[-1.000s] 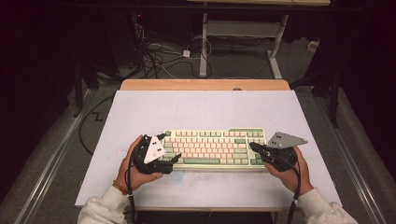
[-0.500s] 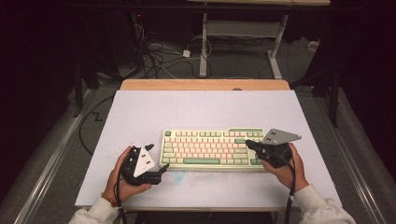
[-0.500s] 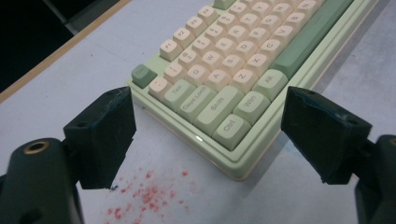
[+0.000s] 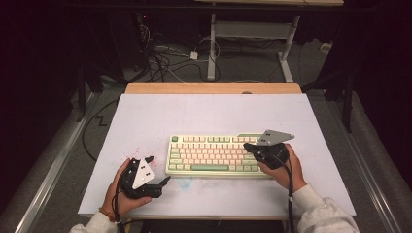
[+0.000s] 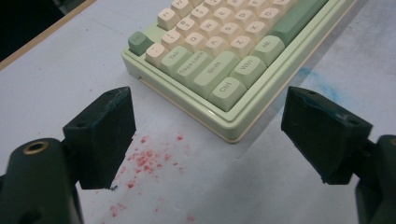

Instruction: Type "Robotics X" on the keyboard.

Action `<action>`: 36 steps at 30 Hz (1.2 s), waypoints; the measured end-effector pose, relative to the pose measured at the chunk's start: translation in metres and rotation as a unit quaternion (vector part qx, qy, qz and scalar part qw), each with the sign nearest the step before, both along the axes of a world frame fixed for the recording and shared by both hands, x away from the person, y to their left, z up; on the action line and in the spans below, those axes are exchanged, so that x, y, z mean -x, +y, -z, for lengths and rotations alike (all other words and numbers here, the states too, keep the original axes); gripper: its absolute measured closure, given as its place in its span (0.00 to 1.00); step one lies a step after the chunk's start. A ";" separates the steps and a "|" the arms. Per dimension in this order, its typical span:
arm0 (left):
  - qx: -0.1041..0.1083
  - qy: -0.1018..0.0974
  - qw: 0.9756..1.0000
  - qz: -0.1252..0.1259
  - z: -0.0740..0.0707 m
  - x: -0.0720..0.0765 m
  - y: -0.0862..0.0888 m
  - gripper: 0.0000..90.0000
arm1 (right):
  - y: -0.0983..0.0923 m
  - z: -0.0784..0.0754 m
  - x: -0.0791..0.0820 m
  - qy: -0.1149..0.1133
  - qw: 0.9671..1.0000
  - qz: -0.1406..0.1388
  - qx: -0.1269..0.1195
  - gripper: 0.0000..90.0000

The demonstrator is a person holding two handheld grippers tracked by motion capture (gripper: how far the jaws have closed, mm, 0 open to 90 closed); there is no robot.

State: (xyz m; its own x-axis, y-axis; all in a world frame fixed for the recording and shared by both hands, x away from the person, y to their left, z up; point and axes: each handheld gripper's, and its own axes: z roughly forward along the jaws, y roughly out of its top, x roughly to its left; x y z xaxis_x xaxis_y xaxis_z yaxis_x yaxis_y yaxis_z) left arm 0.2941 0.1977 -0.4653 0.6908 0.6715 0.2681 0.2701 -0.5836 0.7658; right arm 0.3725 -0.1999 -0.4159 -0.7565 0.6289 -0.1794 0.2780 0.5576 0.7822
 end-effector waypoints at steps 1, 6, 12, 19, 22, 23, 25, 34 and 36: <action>0.003 0.000 1.000 0.000 0.000 0.000 0.000 0.18 | 0.003 0.002 -0.002 0.004 1.000 0.000 0.002 1.00; 0.002 0.000 1.000 0.001 0.000 -0.001 0.001 0.18 | 0.017 0.008 -0.010 0.010 1.000 -0.006 0.009 1.00; 0.001 0.000 1.000 0.000 0.000 -0.001 0.002 0.18 | 0.034 0.016 -0.017 0.020 1.000 -0.017 0.017 1.00; 0.003 0.003 1.000 0.004 0.001 -0.003 0.002 0.18 | 0.047 0.025 -0.023 0.029 0.999 -0.019 0.025 1.00; 0.003 0.003 1.000 0.004 0.001 -0.003 0.002 0.18 | 0.052 0.029 -0.027 0.032 0.999 -0.022 0.036 1.00; 0.003 0.003 1.000 0.004 0.001 -0.003 0.002 0.18 | 0.052 0.029 -0.027 0.032 0.999 -0.022 0.036 1.00; 0.004 0.005 1.000 0.005 0.001 -0.004 0.002 0.18 | 0.053 0.030 -0.028 0.033 0.999 -0.019 0.039 1.00; 0.002 0.006 1.000 0.009 0.001 -0.004 0.003 0.18 | 0.057 0.034 -0.030 0.034 0.998 -0.017 0.047 1.00; 0.002 0.008 1.000 0.009 0.001 -0.004 0.002 0.19 | 0.058 0.035 -0.031 0.036 0.998 -0.016 0.054 1.00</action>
